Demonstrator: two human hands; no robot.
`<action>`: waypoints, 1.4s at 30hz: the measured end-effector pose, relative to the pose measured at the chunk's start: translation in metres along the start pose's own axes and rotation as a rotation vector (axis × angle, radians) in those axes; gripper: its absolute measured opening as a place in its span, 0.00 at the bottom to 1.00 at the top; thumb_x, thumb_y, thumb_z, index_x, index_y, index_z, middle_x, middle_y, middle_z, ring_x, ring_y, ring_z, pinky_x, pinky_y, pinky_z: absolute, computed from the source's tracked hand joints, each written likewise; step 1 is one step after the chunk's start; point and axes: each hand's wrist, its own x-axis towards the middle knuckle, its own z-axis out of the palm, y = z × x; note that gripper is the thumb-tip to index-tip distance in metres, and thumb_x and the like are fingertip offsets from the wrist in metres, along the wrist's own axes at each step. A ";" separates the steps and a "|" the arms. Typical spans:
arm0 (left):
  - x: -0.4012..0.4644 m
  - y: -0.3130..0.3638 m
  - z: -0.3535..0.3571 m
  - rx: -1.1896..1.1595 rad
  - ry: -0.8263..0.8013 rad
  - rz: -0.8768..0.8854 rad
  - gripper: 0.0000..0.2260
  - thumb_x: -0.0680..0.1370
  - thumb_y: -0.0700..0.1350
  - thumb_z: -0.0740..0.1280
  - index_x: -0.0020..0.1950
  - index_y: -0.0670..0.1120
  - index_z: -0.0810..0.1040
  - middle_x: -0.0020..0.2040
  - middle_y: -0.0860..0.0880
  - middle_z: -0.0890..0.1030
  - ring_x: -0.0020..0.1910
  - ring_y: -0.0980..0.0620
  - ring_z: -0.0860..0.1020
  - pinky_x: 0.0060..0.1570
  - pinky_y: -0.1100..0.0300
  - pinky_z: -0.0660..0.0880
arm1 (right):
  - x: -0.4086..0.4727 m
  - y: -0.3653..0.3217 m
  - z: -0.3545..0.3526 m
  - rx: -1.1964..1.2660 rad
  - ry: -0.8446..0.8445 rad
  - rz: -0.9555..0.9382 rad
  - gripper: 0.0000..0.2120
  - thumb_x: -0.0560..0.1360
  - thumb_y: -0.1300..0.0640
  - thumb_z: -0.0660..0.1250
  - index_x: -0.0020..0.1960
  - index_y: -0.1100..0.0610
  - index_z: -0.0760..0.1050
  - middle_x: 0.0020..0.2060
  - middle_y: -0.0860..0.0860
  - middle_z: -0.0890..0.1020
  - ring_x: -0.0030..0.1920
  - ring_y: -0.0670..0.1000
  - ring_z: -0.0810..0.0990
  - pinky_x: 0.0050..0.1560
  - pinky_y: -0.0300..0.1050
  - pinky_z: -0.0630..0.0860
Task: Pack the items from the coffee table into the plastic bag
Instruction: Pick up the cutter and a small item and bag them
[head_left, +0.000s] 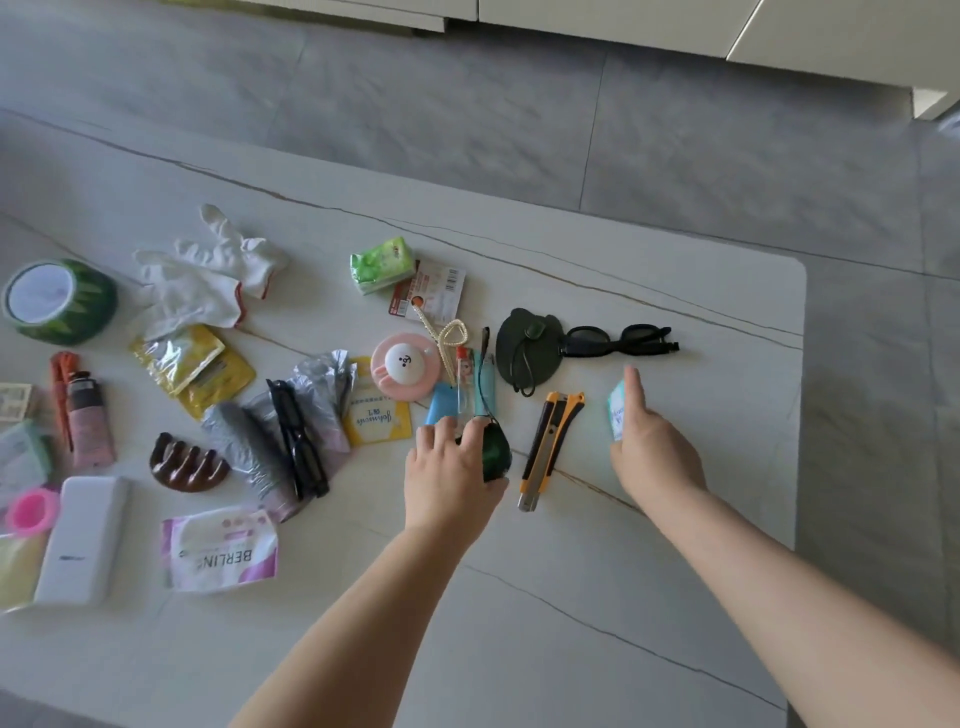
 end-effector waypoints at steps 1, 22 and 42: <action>-0.002 -0.006 -0.003 -0.049 -0.007 -0.050 0.31 0.73 0.58 0.67 0.73 0.55 0.60 0.70 0.48 0.65 0.66 0.46 0.64 0.65 0.53 0.66 | 0.000 -0.007 0.001 -0.027 0.025 -0.012 0.42 0.76 0.67 0.59 0.76 0.49 0.33 0.55 0.56 0.75 0.37 0.53 0.71 0.34 0.43 0.67; -0.001 -0.028 0.017 -0.083 -0.049 -0.096 0.29 0.72 0.39 0.67 0.70 0.55 0.63 0.63 0.43 0.63 0.61 0.42 0.67 0.58 0.53 0.70 | -0.022 -0.029 0.049 0.137 0.043 -0.114 0.42 0.74 0.61 0.65 0.77 0.55 0.41 0.70 0.57 0.64 0.66 0.59 0.66 0.58 0.52 0.72; -0.102 -0.022 -0.030 -0.677 -0.010 -0.382 0.27 0.69 0.45 0.74 0.65 0.56 0.67 0.57 0.46 0.64 0.48 0.45 0.73 0.51 0.53 0.79 | -0.107 -0.034 -0.011 0.920 -0.309 -0.049 0.15 0.70 0.66 0.68 0.55 0.55 0.71 0.43 0.53 0.79 0.34 0.51 0.75 0.29 0.35 0.72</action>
